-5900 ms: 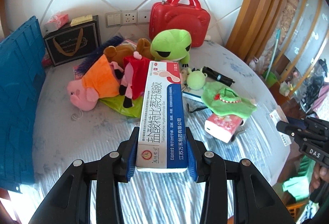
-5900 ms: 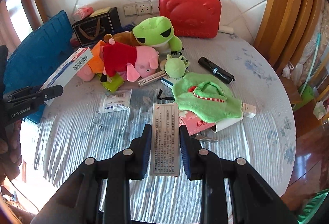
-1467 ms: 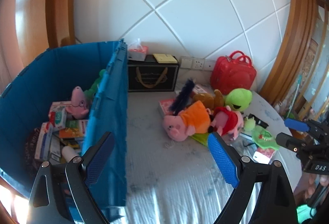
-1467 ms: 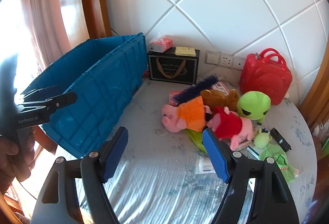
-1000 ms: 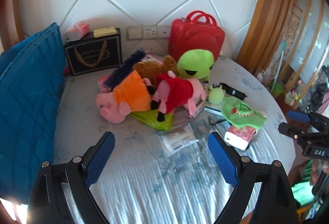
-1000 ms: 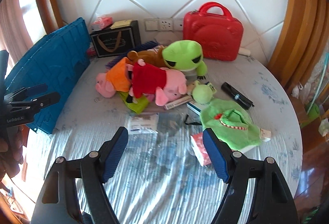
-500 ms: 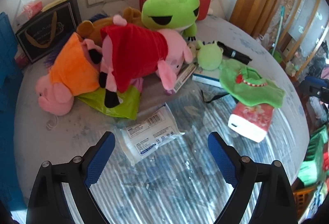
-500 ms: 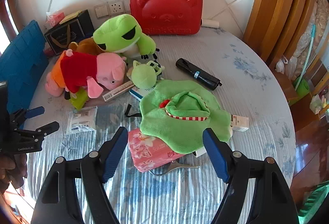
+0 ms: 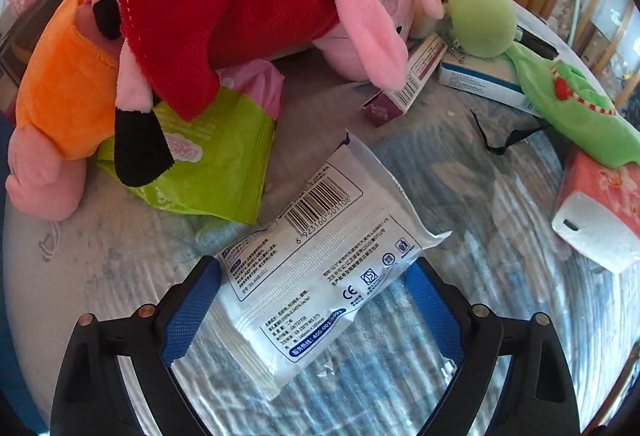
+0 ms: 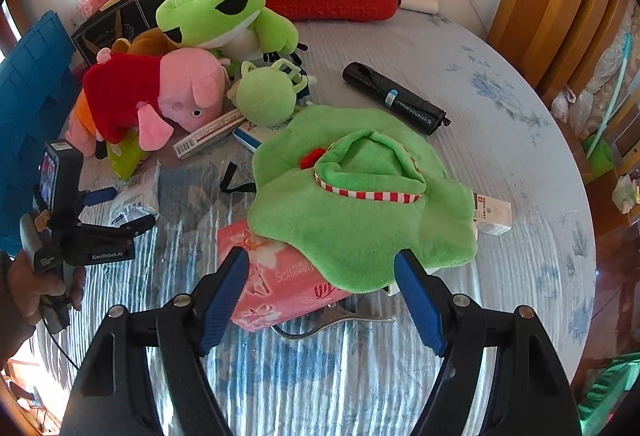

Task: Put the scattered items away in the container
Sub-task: 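Grasp the white wipes packet with the left tool while the right tool grasps the green plush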

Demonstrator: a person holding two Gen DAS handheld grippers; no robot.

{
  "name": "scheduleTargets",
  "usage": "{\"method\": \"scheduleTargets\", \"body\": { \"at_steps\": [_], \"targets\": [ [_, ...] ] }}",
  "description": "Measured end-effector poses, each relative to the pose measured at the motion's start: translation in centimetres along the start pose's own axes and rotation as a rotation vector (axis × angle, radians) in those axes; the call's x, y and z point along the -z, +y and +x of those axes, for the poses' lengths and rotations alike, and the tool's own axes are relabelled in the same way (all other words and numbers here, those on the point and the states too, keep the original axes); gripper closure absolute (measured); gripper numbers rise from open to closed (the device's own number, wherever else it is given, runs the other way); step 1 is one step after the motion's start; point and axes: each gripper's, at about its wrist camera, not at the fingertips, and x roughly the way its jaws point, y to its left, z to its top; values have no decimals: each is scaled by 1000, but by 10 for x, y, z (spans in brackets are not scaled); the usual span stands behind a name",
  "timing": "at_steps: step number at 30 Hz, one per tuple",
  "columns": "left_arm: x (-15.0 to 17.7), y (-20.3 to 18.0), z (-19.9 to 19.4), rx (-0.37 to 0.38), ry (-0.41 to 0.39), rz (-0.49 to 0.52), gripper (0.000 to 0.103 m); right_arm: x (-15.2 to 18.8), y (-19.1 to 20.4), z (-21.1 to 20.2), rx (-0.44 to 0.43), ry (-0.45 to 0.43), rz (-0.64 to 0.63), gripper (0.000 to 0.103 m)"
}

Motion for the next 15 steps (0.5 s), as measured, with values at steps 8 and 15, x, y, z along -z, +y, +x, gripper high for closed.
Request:
{"method": "scheduleTargets", "body": {
  "at_steps": [8,15],
  "targets": [
    [1,-3,-7,23,-20,16,40,-5,-7,5,11,6,10,28],
    [9,-2,-24,67,-42,1,56,-19,-8,18,31,6,-1,28]
  ]
}}
